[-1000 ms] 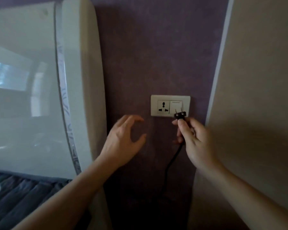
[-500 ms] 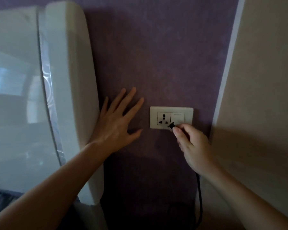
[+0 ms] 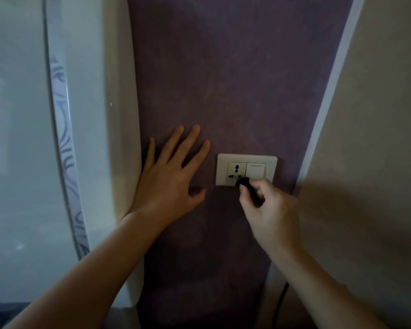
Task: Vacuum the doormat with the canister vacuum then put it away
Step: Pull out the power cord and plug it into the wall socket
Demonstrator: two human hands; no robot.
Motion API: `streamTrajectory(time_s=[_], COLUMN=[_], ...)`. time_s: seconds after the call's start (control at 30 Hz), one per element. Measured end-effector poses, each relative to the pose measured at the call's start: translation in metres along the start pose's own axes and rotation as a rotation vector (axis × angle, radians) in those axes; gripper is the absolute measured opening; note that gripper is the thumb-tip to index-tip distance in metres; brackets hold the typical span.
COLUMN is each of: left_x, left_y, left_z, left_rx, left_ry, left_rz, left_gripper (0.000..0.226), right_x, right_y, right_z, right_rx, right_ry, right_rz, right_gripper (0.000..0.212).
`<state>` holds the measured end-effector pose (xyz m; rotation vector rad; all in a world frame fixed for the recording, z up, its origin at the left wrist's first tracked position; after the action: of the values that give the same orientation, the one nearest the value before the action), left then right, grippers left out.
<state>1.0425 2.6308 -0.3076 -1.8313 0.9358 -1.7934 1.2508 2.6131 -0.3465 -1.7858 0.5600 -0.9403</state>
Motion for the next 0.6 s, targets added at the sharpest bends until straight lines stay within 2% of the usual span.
streamTrajectory(time_s=[0.2, 0.6], left_x=[0.002, 0.002], left_y=[0.000, -0.001], left_z=[0.001, 0.001], left_rx=[0.005, 0.011], left_ry=[0.021, 0.027], left_rz=[0.001, -0.001], left_gripper=[0.093, 0.092], right_x=[-0.006, -0.012], right_y=[-0.003, -0.010], right_z=[-0.007, -0.025], right_rx=[-0.003, 0.008], right_ry=[0.039, 0.109], right_rz=[0.022, -0.037], right_gripper=[0.015, 0.026])
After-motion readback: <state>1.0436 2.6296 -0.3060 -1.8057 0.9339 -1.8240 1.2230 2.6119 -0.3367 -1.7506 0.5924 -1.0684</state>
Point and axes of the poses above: each hand's wrist, its own y-axis away from the middle knuckle, its own x-axis out of the back of the hand, z = x × y, the point moved 2 cm from there along -y, towards the middle knuckle, and after that the axes turned 8 degrees about x, right-handed, at the moved point
